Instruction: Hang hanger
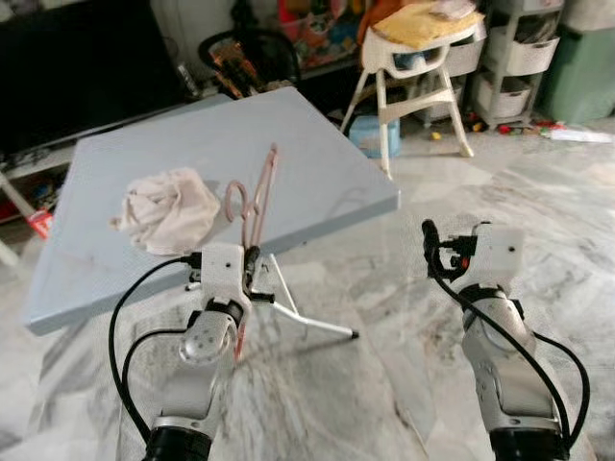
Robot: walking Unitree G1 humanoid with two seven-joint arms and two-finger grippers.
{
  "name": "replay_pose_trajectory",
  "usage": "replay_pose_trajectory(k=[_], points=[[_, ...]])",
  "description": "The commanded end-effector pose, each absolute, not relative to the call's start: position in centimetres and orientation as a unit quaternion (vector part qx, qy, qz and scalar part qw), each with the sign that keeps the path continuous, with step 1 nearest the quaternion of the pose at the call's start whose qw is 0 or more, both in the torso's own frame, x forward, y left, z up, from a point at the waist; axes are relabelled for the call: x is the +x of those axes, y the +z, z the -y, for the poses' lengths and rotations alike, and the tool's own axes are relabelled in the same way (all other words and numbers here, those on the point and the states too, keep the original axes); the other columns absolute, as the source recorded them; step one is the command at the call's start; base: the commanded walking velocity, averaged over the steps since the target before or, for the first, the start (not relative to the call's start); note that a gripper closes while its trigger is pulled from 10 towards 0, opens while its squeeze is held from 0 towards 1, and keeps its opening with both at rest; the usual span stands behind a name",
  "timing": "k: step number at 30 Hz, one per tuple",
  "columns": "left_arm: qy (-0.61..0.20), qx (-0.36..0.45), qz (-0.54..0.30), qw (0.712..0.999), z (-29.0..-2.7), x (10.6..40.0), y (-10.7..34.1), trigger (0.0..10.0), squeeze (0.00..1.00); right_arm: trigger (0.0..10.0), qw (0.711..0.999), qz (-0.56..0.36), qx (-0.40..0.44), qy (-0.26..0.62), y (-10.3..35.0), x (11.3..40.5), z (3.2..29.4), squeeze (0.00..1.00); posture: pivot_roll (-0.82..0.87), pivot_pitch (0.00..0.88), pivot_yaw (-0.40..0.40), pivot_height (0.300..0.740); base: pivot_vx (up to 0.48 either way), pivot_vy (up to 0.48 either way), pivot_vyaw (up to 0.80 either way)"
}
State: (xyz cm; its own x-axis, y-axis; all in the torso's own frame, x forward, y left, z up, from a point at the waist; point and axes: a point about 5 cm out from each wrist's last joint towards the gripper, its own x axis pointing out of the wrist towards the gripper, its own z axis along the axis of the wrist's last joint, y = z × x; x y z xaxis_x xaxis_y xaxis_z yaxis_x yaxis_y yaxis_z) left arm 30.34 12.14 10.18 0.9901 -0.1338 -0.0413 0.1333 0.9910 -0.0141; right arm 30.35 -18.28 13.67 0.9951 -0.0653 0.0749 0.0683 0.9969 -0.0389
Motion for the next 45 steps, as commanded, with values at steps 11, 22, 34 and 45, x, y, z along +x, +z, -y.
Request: replay_pose_trajectory(k=[11, 22, 34, 45], points=[[-0.061, -0.01, -0.03, 0.998, -12.47, 30.56, 10.13, 10.0, 0.0, 10.0, 0.999, 0.038, -0.016, -0.026, 13.89, 30.57, 17.8, 0.0, -0.15, 0.0, 0.098, 0.74, -0.022, 0.0, -0.58], [-0.064, -0.011, -0.03, 0.997, -12.38, 30.67, 10.15, 10.0, 0.0, 10.0, 0.999, 0.037, -0.014, -0.027, 13.78, 30.56, 17.84, 0.0, -0.15, 0.0, 0.1, 0.74, -0.291, 0.0, -0.64], [-0.064, -0.012, -0.03, 0.997, -12.45, 30.75, 10.19, 10.0, 0.0, 10.0, 0.999, 0.038, -0.015, -0.025, 13.8, 30.59, 17.82, 0.0, -0.15, 0.0, 0.097, 0.74, -0.286, 0.0, -0.33], [-0.075, -0.032, -0.04, 0.996, -12.44, 30.96, 9.99, 10.0, 0.0, 10.0, 0.999, 0.034, -0.02, -0.02, 13.39, 30.19, 17.54, 0.0, -0.15, 0.0, 0.101, 0.74, -0.052, 0.0, 0.0]])
